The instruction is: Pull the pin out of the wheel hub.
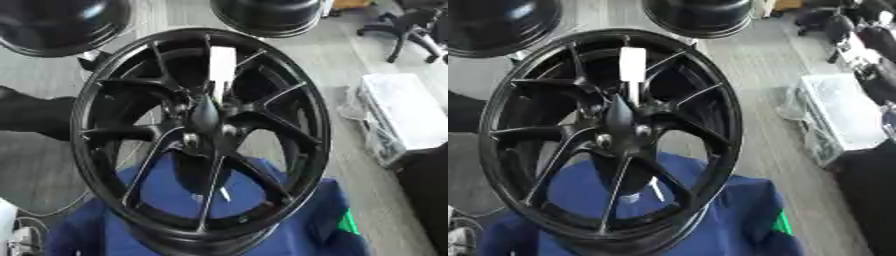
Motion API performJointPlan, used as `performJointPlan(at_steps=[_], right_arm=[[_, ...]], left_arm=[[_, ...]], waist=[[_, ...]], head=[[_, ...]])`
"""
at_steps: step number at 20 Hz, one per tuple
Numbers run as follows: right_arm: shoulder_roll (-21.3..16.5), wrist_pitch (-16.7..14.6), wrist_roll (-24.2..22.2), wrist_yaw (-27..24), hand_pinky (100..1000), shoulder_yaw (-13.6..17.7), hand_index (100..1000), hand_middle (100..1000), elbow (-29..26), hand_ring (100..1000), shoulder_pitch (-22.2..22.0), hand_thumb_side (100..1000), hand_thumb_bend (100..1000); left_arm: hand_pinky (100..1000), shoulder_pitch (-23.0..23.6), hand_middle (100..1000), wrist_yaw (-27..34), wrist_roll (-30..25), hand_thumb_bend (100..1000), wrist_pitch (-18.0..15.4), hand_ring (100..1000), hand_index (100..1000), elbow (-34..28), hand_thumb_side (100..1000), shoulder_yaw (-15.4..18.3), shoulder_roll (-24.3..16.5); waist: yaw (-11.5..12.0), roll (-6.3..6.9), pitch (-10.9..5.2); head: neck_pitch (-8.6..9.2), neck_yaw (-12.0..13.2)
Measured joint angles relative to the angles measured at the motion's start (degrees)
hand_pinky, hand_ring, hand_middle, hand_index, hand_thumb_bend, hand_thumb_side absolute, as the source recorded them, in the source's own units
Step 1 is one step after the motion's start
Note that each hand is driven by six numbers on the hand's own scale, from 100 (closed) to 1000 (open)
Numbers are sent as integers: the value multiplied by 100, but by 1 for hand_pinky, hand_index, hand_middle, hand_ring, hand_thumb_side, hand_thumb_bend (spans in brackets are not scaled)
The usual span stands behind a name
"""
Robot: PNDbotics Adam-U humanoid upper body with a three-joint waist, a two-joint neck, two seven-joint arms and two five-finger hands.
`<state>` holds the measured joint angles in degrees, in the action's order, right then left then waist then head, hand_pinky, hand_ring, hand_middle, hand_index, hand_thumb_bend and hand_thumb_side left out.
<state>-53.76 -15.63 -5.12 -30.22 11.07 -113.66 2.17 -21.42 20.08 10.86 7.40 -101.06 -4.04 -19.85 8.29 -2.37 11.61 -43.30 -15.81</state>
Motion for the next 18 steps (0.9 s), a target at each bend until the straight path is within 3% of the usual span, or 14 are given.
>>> performJointPlan(at_steps=[7,9,10,11,15,16,17,18], right_arm=[[-828,315,-216,-284,976,-387,878,840,401,821,842,503,100],[-868,470,-370,-215,981,-528,886,852,498,837,1053,481,100],[-869,557,-457,-148,981,-589,890,855,534,843,1146,391,100],[-870,649,-549,-69,983,-639,893,860,557,848,1227,452,100],[-871,966,-865,286,973,-751,903,867,526,858,1410,357,100],[-871,1027,-922,384,970,-766,903,865,461,857,1426,268,100],[-871,1085,-974,485,969,-785,903,865,388,857,1441,340,100],[-871,1145,-1015,587,967,-808,903,864,307,858,1443,322,100]], left_arm=[[754,184,674,221,341,100,-76,745,762,-235,669,91,-33],[754,219,674,280,448,102,-87,745,761,-243,674,142,-33],[754,240,676,316,502,100,-91,745,762,-243,746,166,-33],[754,262,674,349,555,111,-97,746,763,-243,676,194,-33],[755,301,675,481,760,138,-124,746,762,-243,685,310,-32],[754,327,676,509,813,103,-131,747,763,-243,757,344,-32],[754,342,676,534,873,150,-137,747,763,-243,689,375,-32],[755,353,677,560,934,160,-144,748,765,-243,692,406,-32]], waist=[[435,-62,-134],[564,-110,-185],[613,-132,-211],[645,-142,-229],[733,-173,-240],[745,-187,-240],[761,-195,-240],[783,-201,-240]], head=[[-48,-413],[-48,-530],[-49,-569],[-49,-602],[-49,-725],[-49,-746],[-49,-759],[-49,-777]])
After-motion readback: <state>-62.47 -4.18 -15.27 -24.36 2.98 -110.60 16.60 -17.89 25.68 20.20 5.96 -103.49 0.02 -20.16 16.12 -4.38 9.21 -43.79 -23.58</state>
